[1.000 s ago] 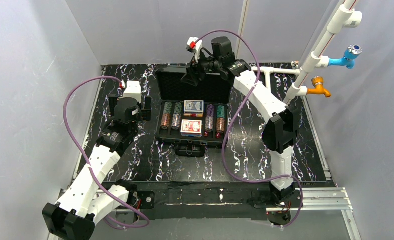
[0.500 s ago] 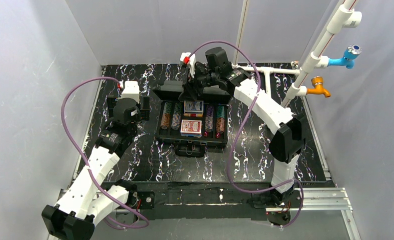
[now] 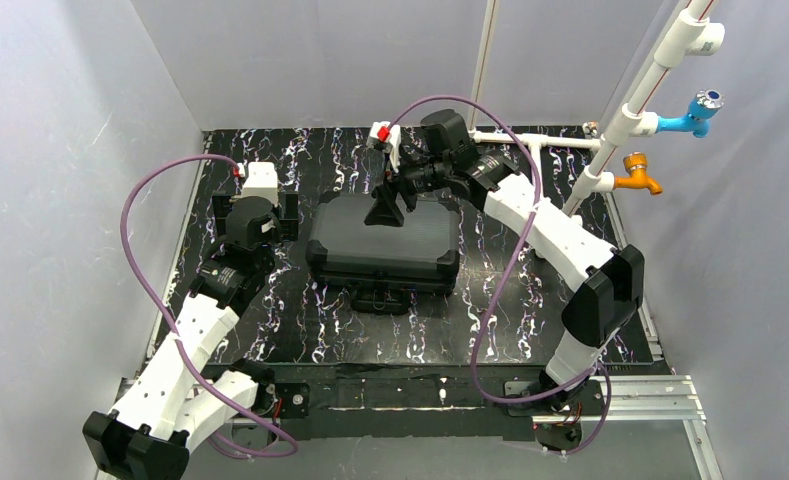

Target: Pack up texas hold em set

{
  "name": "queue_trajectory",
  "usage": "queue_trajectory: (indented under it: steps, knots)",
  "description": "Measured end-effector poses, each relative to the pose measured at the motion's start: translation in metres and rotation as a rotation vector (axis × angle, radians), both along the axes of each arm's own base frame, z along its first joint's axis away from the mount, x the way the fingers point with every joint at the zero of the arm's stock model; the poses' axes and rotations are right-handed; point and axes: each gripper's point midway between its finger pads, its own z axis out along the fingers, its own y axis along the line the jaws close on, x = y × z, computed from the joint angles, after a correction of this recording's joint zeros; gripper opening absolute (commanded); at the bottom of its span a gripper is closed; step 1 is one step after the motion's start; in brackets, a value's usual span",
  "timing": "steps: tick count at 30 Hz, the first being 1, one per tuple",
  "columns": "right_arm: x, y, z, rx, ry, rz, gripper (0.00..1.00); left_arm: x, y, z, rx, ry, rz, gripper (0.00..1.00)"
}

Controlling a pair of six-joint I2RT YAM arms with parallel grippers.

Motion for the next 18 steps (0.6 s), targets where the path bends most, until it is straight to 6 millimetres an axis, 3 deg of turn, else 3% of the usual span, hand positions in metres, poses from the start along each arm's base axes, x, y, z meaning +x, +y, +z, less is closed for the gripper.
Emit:
queue_trajectory:
  steps: [5, 9, 13, 18]
  knots:
    - [0.013, 0.000, 0.000, -0.001, -0.022, -0.071, 0.66, 0.000, 0.000, 0.000, 0.000, 0.000, 0.000, 0.98]
    - [0.027, 0.001, -0.014, -0.032, -0.007, -0.139, 0.57, 0.000, 0.000, 0.000, -0.001, 0.000, 0.000, 0.98]
    - [0.039, 0.006, -0.054, -0.104, 0.052, -0.186, 0.51, 0.000, 0.000, 0.000, -0.002, 0.000, -0.001, 0.98]
    - [0.036, 0.004, -0.109, -0.214, 0.134, -0.231, 0.50, 0.000, -0.003, -0.001, -0.011, 0.002, -0.013, 0.98]
